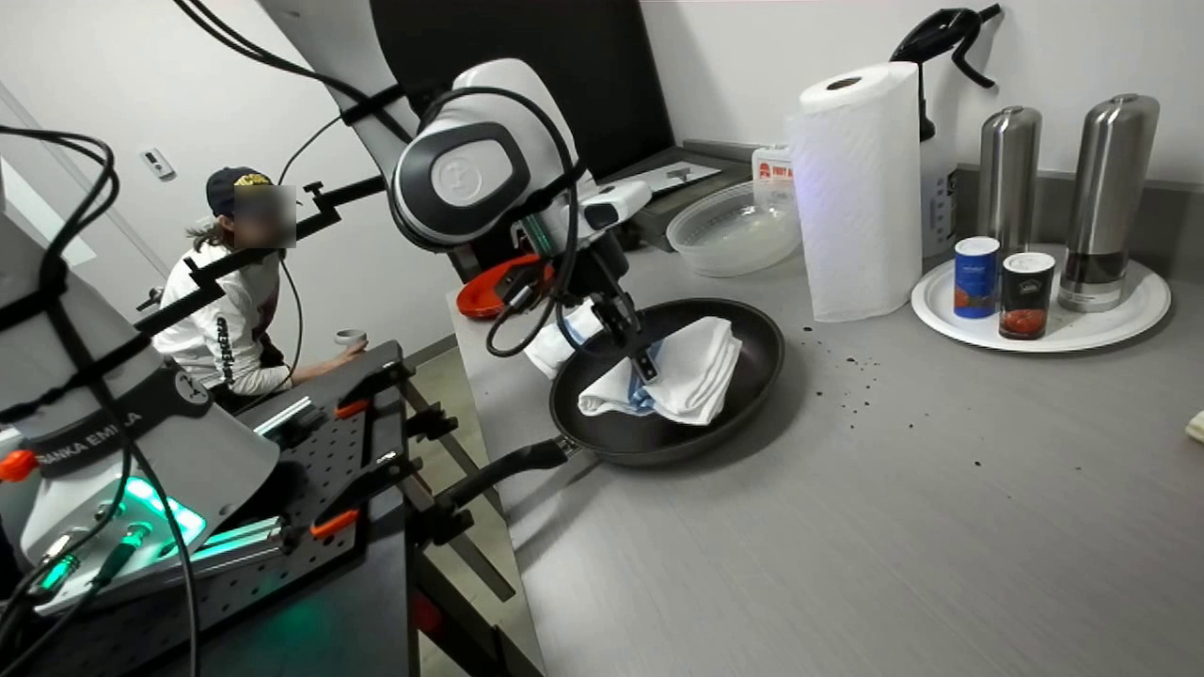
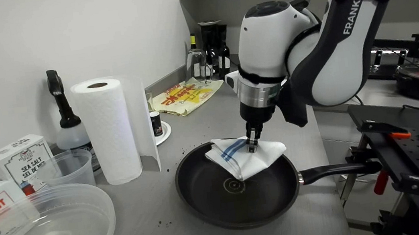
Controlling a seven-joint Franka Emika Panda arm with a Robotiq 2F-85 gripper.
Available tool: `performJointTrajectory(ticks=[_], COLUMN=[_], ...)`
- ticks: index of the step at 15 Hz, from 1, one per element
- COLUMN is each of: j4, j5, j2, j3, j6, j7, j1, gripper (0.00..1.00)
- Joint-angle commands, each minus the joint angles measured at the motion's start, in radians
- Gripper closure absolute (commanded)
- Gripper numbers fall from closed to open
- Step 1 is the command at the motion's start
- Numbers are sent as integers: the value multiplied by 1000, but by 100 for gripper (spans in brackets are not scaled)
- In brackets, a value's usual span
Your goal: Wipe the pan with a towel
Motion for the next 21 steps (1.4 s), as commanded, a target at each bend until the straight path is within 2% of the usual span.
performJointTrajectory(ticks=[1,11,15,21], j4=[66,161,175,210], j5=[40,202,242,276], j2=[127,373,403,379], j3=[-79,-219,-219,-154], j6=[78,176,161,113], j7=[13,-21,-28,-16], j1=[111,266,259,212], gripper=[97,97,97,97])
